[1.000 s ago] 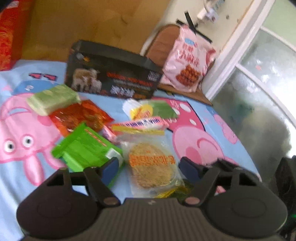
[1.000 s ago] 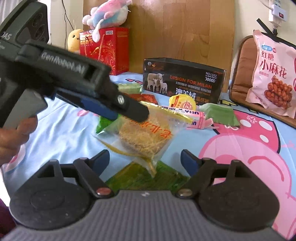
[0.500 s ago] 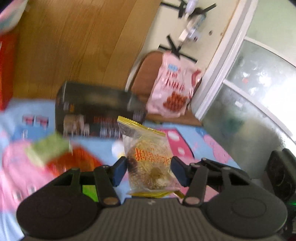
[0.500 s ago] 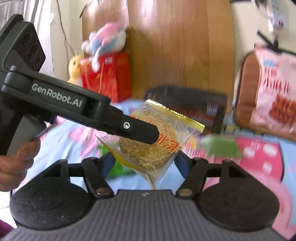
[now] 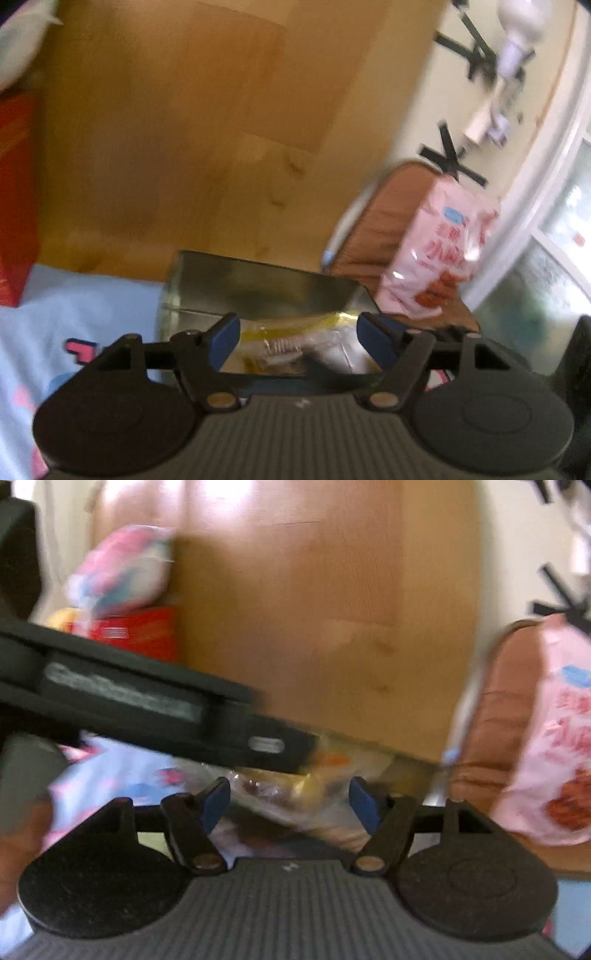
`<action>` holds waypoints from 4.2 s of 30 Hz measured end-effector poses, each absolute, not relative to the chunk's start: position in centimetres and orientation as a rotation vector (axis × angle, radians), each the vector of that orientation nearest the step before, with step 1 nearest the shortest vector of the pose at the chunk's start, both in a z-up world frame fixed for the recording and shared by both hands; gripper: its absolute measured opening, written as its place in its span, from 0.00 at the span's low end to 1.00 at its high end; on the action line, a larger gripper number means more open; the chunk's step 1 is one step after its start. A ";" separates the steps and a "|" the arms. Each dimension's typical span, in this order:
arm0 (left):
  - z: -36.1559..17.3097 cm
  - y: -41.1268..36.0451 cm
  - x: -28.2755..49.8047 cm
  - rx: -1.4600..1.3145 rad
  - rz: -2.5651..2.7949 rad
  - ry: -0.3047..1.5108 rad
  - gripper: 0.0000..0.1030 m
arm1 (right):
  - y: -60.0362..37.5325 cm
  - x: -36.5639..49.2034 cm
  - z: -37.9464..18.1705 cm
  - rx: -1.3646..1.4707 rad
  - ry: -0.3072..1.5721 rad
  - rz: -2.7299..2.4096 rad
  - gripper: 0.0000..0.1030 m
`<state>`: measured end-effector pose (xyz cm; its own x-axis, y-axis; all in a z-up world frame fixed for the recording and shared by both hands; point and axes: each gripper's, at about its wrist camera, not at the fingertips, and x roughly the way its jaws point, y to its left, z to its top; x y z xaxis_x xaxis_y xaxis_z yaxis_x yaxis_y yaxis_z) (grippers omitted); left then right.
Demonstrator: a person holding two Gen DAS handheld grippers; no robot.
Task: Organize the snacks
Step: 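Lower the biscuit bag into the black box and open the left gripper, then grasp the white yogurt cup with the left gripper, then drop the yogurt cup into the black box by opening the left gripper, then grasp the pale green snack pack with the left gripper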
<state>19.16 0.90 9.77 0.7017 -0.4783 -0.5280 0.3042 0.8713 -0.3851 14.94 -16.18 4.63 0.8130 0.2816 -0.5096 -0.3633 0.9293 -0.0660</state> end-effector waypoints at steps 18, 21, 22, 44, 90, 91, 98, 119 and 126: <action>2.5 8.8 6.0 -0.514 -0.396 0.722 0.64 | -26.7 7.8 0.6 0.233 0.654 0.367 0.45; 2.6 10.3 4.4 -0.515 -0.366 0.719 0.64 | -23.8 7.8 0.3 0.199 0.655 0.447 0.57; 2.5 10.6 3.9 -0.516 -0.359 0.723 0.64 | -22.7 8.0 -0.1 0.172 0.671 0.462 0.62; 0.9 15.6 -1.2 -0.577 -0.356 0.690 0.65 | -7.9 -3.1 -0.1 -0.431 0.505 0.927 0.48; 4.3 12.9 14.1 -0.525 -0.358 0.697 0.69 | -15.9 7.6 3.4 -0.012 0.600 0.577 0.43; 3.6 13.6 13.6 -0.568 -0.346 0.715 0.69 | -15.1 7.8 3.0 -0.021 0.627 0.602 0.43; 0.0 14.4 12.9 -0.670 -0.308 0.821 0.48 | -13.0 14.1 0.6 0.176 0.840 0.599 0.40; 0.2 14.4 -3.4 -0.530 -0.320 0.847 0.34 | -9.8 -3.1 0.7 -0.076 0.880 1.026 0.24; 0.8 11.1 -3.3 -0.395 -0.348 0.842 0.53 | -10.8 -6.4 0.1 -0.239 0.796 0.993 0.37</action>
<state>-3.31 11.11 0.81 0.6179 -0.4464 -0.6472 0.1399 0.8725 -0.4682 -6.41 -10.82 0.09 0.2977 0.6552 -0.6943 -0.8202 0.5477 0.1651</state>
